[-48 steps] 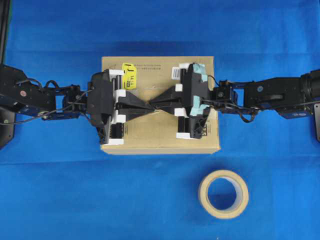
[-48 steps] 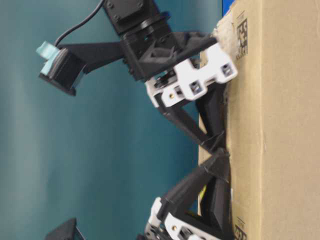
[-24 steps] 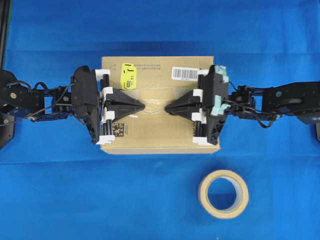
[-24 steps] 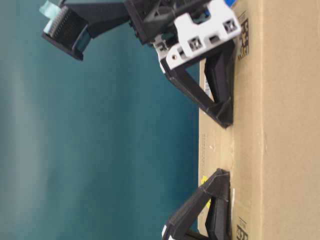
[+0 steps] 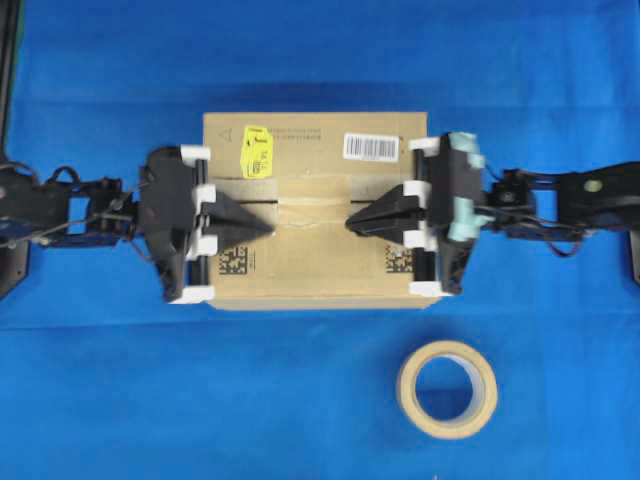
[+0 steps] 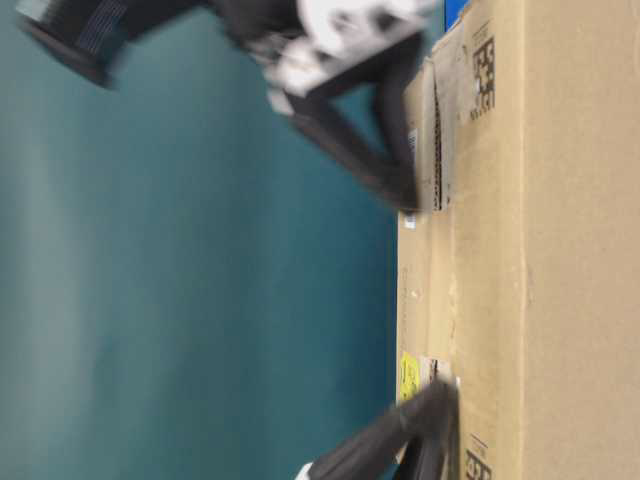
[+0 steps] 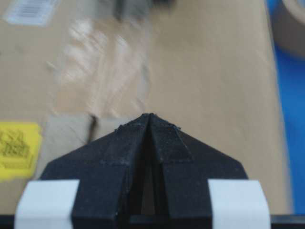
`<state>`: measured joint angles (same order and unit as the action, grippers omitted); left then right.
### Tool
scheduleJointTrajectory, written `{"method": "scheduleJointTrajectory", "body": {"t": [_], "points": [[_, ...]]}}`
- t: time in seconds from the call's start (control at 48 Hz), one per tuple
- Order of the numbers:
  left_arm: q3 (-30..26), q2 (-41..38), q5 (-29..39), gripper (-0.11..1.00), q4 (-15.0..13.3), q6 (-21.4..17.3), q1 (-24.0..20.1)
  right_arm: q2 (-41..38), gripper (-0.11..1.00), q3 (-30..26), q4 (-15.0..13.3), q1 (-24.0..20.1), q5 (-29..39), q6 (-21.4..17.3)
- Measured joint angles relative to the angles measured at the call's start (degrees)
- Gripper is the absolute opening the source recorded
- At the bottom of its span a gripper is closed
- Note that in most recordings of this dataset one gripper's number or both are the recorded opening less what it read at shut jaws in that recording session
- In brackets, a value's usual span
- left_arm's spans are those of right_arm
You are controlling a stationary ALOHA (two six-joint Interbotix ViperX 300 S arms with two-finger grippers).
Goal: Apply tape along the seams of the closed cardboard box to seal it securely.
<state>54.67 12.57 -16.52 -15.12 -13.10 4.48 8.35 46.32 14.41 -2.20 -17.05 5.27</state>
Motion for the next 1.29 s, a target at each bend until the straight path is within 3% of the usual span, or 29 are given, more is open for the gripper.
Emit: {"method": "scheduleJointTrajectory", "body": {"t": [0.292, 0.541, 0.958, 1.291], "points": [[-0.09, 13.89, 8.61, 0.0, 0.18, 0.18, -1.05, 13.01, -0.01, 2.11, -0.26, 0.35, 2.55, 4.13], [5.98, 25.22, 10.11, 0.0, 0.18, 0.09, -3.34, 21.88, -0.01, 7.29, -0.35, 0.53, 5.98, 4.22], [18.02, 41.13, 11.43, 0.0, 0.18, 0.88, -3.52, 34.37, -0.01, 18.9, -0.18, 0.62, 7.91, 4.04], [23.47, 47.72, 14.41, 0.0, 0.18, 0.7, -3.52, 36.47, -0.01, 24.96, 1.67, 0.53, 7.91, 3.96]]}}
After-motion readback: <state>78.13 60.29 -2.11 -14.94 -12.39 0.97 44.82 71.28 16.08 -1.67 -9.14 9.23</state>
